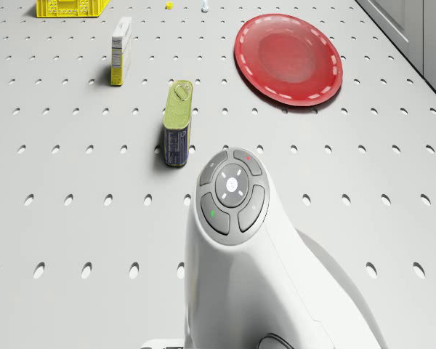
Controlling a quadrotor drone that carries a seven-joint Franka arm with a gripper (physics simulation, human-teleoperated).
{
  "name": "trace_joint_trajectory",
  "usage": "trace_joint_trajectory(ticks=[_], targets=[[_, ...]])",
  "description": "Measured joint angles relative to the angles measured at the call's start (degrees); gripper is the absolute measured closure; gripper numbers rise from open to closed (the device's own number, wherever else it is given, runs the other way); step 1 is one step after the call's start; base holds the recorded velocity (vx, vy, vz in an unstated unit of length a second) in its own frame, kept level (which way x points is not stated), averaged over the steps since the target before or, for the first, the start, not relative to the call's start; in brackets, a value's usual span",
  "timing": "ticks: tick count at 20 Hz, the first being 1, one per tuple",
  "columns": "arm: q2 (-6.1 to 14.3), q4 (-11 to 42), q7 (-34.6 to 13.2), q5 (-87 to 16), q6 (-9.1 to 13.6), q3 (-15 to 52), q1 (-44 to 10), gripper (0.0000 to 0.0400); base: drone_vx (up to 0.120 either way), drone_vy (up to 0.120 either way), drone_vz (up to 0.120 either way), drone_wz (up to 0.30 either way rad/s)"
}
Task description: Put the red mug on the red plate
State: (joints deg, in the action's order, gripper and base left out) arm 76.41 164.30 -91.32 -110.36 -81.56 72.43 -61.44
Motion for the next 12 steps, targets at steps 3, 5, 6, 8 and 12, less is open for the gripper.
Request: trace_joint_trajectory(ticks=[3, 5, 6, 8, 12], targets=[[0.5, 0.0, -0.2, 0.2, -0.5, 0.1, -0.2, 0.0273, 0.0, 0.0, 0.0, 0.0], [0.8, -0.1, -0.3, 0.4, -0.8, 0.2, -0.3, 0.0284, 0.0, 0.0, 0.0, 0.0], [1.0, -0.1, -0.3, 0.5, -0.9, 0.3, -0.3, 0.0287, 0.0, 0.0, 0.0, 0.0], [1.2, 0.1, -0.5, 1.3, -0.8, 1.1, -0.5, 0.0292, 0.0, 0.0, 0.0, 0.0], [1.4, 0.5, -1.0, 4.3, -0.2, 4.1, -0.9, 0.0297, 0.0, 0.0, 0.05, 0.0]])
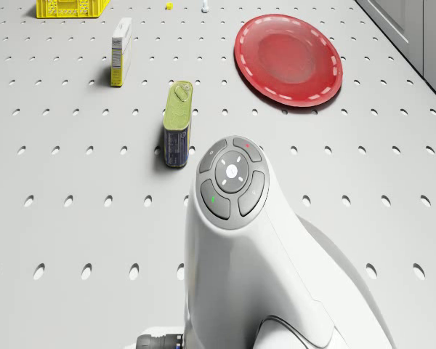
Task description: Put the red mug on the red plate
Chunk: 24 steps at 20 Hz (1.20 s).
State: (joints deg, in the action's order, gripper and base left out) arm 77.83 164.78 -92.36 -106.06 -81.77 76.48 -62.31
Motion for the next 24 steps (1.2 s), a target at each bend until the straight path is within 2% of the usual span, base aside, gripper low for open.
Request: trace_joint_trajectory(ticks=[3, 11, 14, 18, 24], targets=[[0.3, 0.2, -0.4, 2.1, 0.3, 2.0, -0.3, 0.0299, 0.0, 0.0, 0.12, 0.0], [1.7, 0.3, -1.0, 4.7, -0.5, 4.4, -0.9, 0.03, 0.12, -0.12, 0.115, 0.0], [2.3, 0.3, -1.1, 5.1, -0.9, 4.7, -1.0, 0.03, 0.08, -0.12, 0.0, 0.0], [3.0, 0.3, -1.2, 5.6, -1.6, 5.0, -1.1, 0.03, 0.12, -0.03, 0.0, 0.0], [4.2, 0.2, -1.4, 6.1, -2.7, 5.2, -1.3, 0.03, 0.12, -0.12, 0.0, 0.0]])
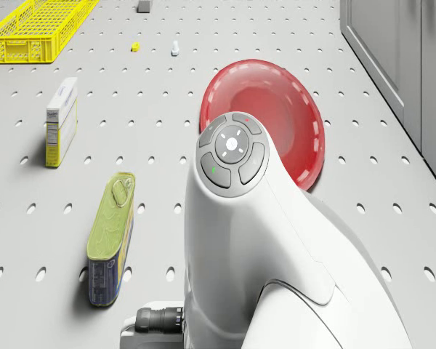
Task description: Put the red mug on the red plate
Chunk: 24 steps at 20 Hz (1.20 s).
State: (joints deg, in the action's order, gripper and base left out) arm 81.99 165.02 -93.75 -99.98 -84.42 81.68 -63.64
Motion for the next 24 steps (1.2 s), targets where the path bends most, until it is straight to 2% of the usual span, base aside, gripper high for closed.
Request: trace_joint_trajectory(ticks=[7, 24], targets=[[1.2, 0.0, -0.2, 0.5, -1.1, 0.2, -0.2, 0.03, 0.12, -0.103, 0.0, 0.0], [3.7, -0.1, -0.5, 1.5, -3.4, 0.6, -0.6, 0.03, 0.12, -0.009, 0.0, 0.0]])
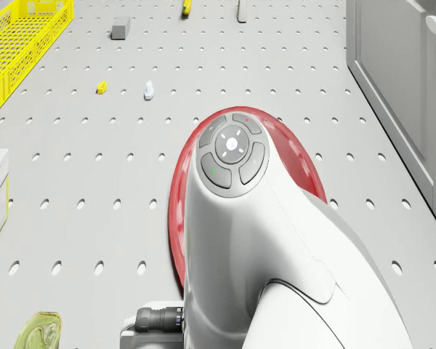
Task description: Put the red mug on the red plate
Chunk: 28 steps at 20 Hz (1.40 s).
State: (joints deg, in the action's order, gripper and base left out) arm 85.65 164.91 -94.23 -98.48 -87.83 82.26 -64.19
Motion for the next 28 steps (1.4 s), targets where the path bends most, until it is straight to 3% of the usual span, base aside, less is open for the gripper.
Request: trace_joint_trajectory(ticks=[16, 28], targets=[[1.8, 0.0, -0.2, 0.7, -1.7, 0.3, -0.3, 0.03, 0.12, 0.0, 0.0, 0.0], [2.8, -0.1, -0.3, 1.1, -2.6, 0.4, -0.4, 0.03, 0.12, 0.0, -0.06, 0.0]])
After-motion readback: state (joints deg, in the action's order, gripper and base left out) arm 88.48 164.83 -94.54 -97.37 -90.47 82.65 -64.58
